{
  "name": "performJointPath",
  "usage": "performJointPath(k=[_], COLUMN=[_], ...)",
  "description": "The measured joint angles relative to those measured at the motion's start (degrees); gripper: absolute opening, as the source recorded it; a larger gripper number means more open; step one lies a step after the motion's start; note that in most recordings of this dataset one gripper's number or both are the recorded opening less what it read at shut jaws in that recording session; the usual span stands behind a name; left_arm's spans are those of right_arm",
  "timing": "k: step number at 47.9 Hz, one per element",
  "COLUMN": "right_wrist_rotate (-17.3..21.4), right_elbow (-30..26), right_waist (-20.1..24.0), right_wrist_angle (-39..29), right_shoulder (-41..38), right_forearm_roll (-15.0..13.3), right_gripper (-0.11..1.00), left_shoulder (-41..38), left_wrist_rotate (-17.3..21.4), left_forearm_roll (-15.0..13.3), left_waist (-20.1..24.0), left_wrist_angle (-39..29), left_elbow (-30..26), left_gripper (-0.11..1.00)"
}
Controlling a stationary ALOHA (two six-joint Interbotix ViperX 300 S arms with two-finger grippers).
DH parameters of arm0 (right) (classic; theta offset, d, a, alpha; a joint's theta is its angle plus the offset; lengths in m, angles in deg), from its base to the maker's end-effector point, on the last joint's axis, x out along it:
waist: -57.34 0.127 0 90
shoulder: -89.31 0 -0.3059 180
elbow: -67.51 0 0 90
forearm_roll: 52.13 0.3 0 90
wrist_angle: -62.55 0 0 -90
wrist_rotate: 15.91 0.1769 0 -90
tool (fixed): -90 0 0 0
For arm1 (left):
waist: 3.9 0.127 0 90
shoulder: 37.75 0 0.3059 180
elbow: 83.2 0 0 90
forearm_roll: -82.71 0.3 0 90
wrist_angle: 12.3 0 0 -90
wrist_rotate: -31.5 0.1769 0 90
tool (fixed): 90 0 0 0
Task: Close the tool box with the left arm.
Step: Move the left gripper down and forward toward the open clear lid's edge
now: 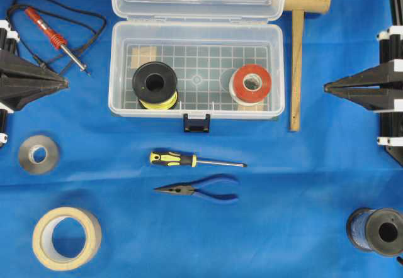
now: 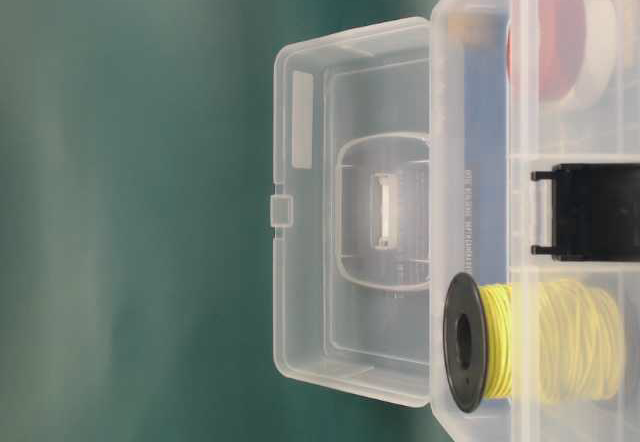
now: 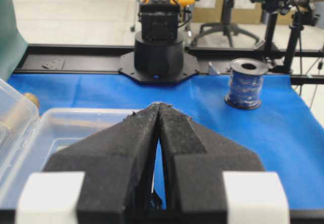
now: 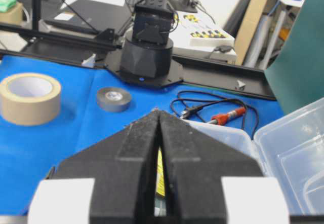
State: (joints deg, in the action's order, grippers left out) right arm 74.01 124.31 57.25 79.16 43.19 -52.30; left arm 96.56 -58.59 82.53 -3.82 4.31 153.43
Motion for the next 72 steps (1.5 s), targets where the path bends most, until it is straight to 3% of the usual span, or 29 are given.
performJointPath(k=[14,27,32,40,45,58,67,72], right_wrist_rotate=[-0.53,-0.53,-0.53,-0.62,-0.62,-0.62,-0.62,-0.62], right_elbow=[-2.46,-2.55,-2.64,-2.55,-2.55,-2.55,-2.55,-2.55], right_waist=[-1.41,-2.29,-2.37,-2.55,-3.08,-4.57,-4.83,-5.10], right_wrist_angle=[-0.35,-0.62,-0.70,-0.97,-1.67,-2.55,-3.16,-3.60], right_shoulder=[-1.49,-1.85,-2.02,-2.11,-2.20,-2.29,-2.29,-2.29], right_forearm_roll=[-0.18,-0.18,-0.18,-0.18,-0.18,-0.18,-0.18,-0.26], right_gripper=[0.00,0.00,0.00,0.00,0.00,0.00,0.00,0.00], left_shoulder=[-3.34,-9.76,-13.10,-18.90,-23.55,-36.30,-45.00,-49.39], left_wrist_rotate=[3.08,5.80,5.36,5.27,5.63,8.44,12.74,13.18], left_forearm_roll=[-1.76,-1.76,-1.85,-1.85,-1.85,-1.85,-1.85,-1.85], left_waist=[1.67,12.39,17.67,25.22,29.88,35.07,35.95,36.47], left_wrist_angle=[1.41,1.23,0.88,0.88,0.88,-3.43,-10.55,-15.56], left_elbow=[-4.22,-11.78,-14.50,-18.28,-21.09,-30.67,-38.14,-42.36], left_gripper=[0.00,0.03,0.26,0.74,0.92,0.94,0.94,0.94])
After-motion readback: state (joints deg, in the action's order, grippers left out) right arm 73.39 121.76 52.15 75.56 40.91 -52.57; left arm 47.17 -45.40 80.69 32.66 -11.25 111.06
